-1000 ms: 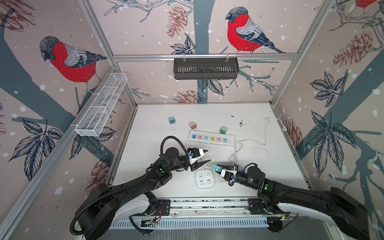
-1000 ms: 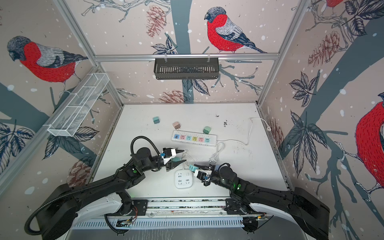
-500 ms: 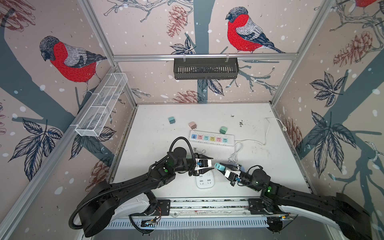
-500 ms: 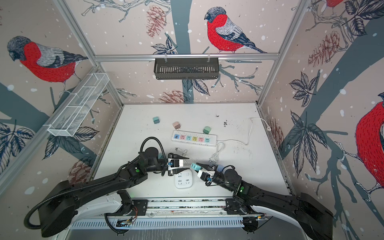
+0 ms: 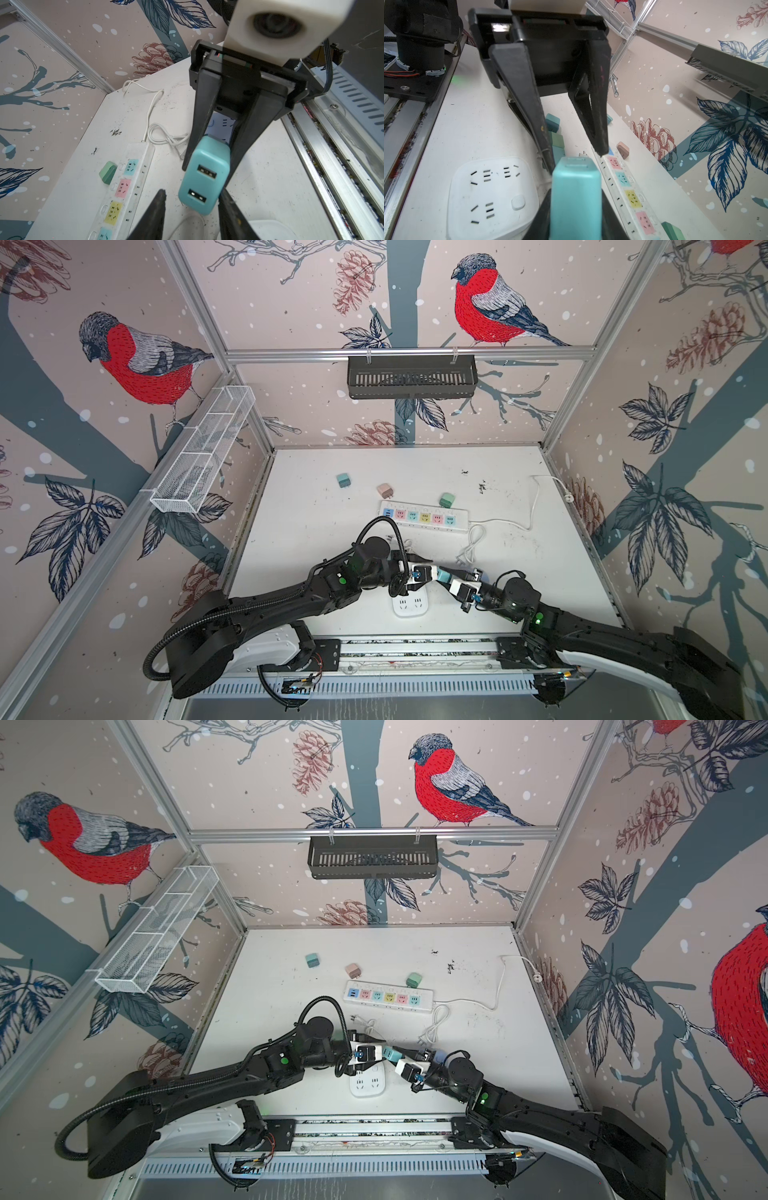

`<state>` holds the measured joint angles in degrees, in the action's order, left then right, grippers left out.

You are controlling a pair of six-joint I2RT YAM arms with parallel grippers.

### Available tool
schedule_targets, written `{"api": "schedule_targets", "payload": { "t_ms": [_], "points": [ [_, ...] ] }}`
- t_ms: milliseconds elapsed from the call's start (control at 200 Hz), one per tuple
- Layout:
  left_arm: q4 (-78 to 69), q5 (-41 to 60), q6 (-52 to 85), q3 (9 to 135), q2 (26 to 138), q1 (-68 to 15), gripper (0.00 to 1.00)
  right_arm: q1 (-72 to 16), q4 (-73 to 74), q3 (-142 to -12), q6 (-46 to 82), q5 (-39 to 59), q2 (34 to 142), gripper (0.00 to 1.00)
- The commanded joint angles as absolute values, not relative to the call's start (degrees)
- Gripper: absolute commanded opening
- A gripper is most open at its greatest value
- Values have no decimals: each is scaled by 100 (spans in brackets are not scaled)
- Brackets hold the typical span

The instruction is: Insert the plug

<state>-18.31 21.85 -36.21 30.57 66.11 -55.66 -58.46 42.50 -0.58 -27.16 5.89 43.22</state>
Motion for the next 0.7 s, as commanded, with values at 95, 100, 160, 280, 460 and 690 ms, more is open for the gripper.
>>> {"api": "schedule_targets", "payload": {
  "t_ms": [95, 100, 160, 280, 460, 690],
  "points": [
    [-1763, 2241, -3750, 3115, 6624, -5581, 43, -5894, 4362, -217, -2790, 633, 4587, 1],
    [-1760, 2250, -3756, 3118, 6626, -5581, 43, -5896, 4365, -214, -2788, 633, 4592, 1],
    [-1703, 2375, -3796, 3145, 6661, -5585, 45, -5914, 4373, -231, -2800, 667, 4605, 0],
    [-1560, 2518, -3867, 3215, 6768, -5594, 44, -5941, 4350, -233, -2821, 668, 4602, 0],
    [-1369, 2669, -3929, 3347, 6897, -5592, 37, -5949, 4343, -224, -2838, 688, 4598, 1],
    [-1145, 2947, -4025, 3467, 7022, -5607, 32, -5958, 4305, -252, -2845, 738, 4624, 0]
  ]
}}
